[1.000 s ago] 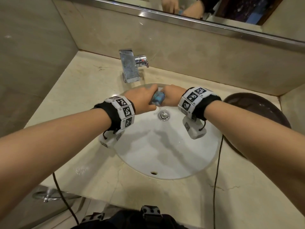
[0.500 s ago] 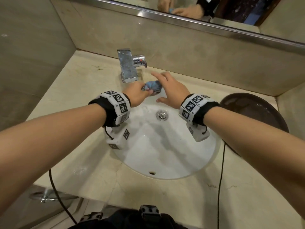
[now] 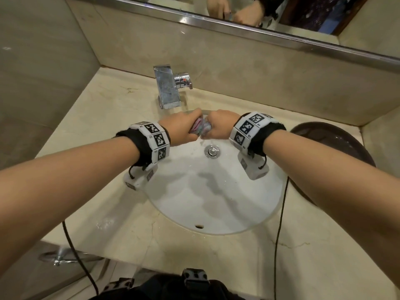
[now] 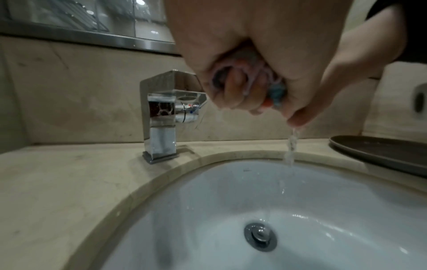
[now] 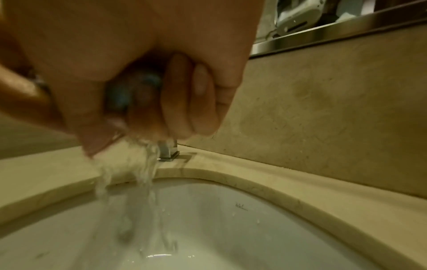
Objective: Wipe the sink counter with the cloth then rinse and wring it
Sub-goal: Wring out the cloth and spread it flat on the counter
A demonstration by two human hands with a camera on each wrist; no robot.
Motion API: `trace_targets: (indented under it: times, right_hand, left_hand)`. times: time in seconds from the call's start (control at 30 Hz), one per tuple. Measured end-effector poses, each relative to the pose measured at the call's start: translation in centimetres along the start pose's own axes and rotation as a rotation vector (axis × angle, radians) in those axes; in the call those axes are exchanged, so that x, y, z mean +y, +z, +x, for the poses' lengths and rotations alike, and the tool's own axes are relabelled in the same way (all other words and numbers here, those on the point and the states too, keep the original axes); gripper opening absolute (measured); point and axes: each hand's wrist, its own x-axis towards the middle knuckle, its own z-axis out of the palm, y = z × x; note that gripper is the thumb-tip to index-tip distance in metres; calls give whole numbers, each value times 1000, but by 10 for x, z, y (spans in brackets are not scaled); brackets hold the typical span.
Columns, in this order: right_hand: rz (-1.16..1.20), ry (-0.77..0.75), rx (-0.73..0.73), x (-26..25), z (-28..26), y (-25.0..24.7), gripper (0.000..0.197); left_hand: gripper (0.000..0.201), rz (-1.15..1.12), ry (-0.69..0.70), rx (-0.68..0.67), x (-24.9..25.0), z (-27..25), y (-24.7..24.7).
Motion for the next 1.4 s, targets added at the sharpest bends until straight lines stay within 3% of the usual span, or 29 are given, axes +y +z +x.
trace_targets:
  times: [0.17, 0.3, 0.47, 0.53, 0.6, 0.7, 0.77, 0.83, 0.93, 1.07, 1.2, 1.4]
  right_hand:
    - [292, 48, -101, 4, 6, 4, 17]
    - [270, 42, -71, 5, 6, 2, 12]
    - [28, -45, 320, 5, -3, 8, 61]
    - [-11, -71, 437, 1, -7, 11, 72]
    - [-50, -88, 449, -3, -10, 14, 70]
    - [-61, -75, 418, -5, -11, 16, 40]
    - [-145, -46, 409, -5, -10, 12, 28]
    - [-244, -47, 345, -7, -11, 6, 30]
    - [-320, -47, 264, -16, -14, 0, 34]
    - [-146, 23, 108, -29, -12, 2, 21]
    - [158, 54, -66, -27, -4, 6, 22]
    - [247, 68, -66, -16, 3, 2, 28]
  left_hand:
    - [39, -27, 92, 42, -2, -5, 0]
    - [37, -123, 35, 38, -5, -1, 3]
    - [28, -449, -139, 59, -12, 7, 5]
    - [24, -626, -192, 34, -10, 8, 4]
    - [23, -788, -233, 2, -6, 8, 3]
    - [28, -927, -242, -65, -3, 5, 2]
    - [24, -836, -180, -86, -5, 3, 1]
    - [14, -567, -71, -68, -7, 1, -1]
    - [37, -93, -35, -15, -12, 2, 1]
    - [33, 245, 20, 48, -18, 0, 4]
    - [35, 405, 89, 12, -20, -4, 9]
    - [39, 292, 161, 149, -17, -10, 7]
